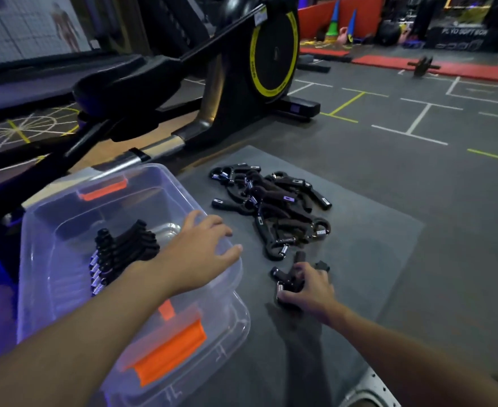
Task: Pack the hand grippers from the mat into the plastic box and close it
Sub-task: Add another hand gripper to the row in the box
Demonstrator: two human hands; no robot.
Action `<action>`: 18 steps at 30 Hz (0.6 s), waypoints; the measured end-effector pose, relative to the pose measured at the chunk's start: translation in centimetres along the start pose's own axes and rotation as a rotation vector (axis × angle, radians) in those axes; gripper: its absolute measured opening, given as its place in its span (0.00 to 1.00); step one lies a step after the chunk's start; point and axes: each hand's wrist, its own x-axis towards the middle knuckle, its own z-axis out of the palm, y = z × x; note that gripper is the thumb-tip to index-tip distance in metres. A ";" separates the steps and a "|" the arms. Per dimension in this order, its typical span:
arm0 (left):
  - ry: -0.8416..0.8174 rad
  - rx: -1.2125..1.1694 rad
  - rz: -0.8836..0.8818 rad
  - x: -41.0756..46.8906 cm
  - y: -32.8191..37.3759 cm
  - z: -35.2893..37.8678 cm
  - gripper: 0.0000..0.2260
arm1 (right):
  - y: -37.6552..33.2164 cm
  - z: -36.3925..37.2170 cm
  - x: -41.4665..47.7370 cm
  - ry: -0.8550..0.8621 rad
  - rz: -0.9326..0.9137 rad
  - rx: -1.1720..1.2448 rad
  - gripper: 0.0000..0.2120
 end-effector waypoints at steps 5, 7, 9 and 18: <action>-0.001 -0.020 -0.005 -0.2 0.1 0.2 0.27 | 0.9 0.9 0.0 -0.017 -0.040 -0.081 0.36; 0.005 -0.027 -0.009 -0.2 0.1 0.2 0.27 | 0.7 1.0 0.0 -0.013 -0.057 -0.111 0.38; 0.006 -0.029 -0.010 -0.2 0.1 0.3 0.25 | 0.6 1.1 0.0 -0.015 -0.074 -0.153 0.39; -0.022 -0.046 0.016 -0.7 -0.1 -0.1 0.21 | -1.3 0.3 -0.4 0.076 -0.093 0.012 0.31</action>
